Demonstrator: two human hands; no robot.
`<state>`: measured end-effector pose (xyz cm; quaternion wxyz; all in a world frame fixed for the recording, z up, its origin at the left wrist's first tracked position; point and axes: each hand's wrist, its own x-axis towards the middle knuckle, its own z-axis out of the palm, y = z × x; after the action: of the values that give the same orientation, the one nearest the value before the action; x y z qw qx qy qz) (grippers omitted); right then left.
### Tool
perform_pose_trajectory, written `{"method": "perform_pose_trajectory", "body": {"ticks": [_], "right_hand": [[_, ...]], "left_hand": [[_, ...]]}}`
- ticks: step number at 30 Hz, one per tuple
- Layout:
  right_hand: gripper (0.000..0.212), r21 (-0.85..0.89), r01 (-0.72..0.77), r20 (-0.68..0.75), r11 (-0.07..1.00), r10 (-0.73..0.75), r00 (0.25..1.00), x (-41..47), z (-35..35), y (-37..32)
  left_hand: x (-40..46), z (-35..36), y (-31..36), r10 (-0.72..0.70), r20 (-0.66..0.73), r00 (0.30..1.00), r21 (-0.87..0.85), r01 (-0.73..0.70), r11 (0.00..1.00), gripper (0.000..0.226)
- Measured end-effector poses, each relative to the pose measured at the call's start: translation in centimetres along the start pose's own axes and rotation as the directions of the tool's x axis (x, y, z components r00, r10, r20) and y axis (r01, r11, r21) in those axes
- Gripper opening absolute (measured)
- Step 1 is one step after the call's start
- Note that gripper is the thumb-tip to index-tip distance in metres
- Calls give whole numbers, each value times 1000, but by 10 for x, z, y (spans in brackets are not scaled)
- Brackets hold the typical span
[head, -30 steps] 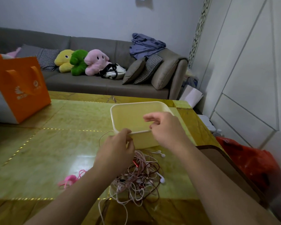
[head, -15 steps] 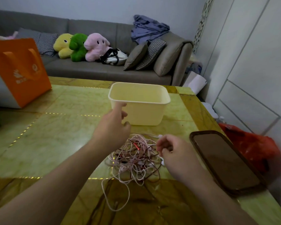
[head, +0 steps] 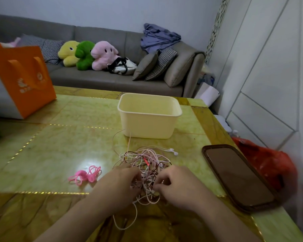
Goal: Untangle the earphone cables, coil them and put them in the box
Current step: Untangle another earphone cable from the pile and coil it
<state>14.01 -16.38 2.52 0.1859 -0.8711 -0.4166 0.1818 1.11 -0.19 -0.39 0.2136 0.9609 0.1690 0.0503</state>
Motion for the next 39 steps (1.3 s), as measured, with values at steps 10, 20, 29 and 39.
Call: {"method": "perform_pose_trajectory", "body": {"ticks": [10, 20, 29, 39], "right_hand": [[27, 55, -14, -365, 998, 33, 930, 39, 2, 4], [18, 7, 9, -56, 1000, -9, 998, 40, -4, 2], [29, 92, -45, -359, 995, 75, 930, 58, -25, 13], [21, 13, -135, -247, 991, 134, 960, 130, 6, 31]], "left_hand": [[4, 3, -1, 82, -24, 996, -31, -83, 996, 14], [16, 4, -5, 13, -333, 943, 76, 13, 997, 34], [25, 43, -6, 78, 15, 997, 166, -80, 983, 71], [21, 41, -7, 114, -16, 993, 96, -112, 989, 54]]}}
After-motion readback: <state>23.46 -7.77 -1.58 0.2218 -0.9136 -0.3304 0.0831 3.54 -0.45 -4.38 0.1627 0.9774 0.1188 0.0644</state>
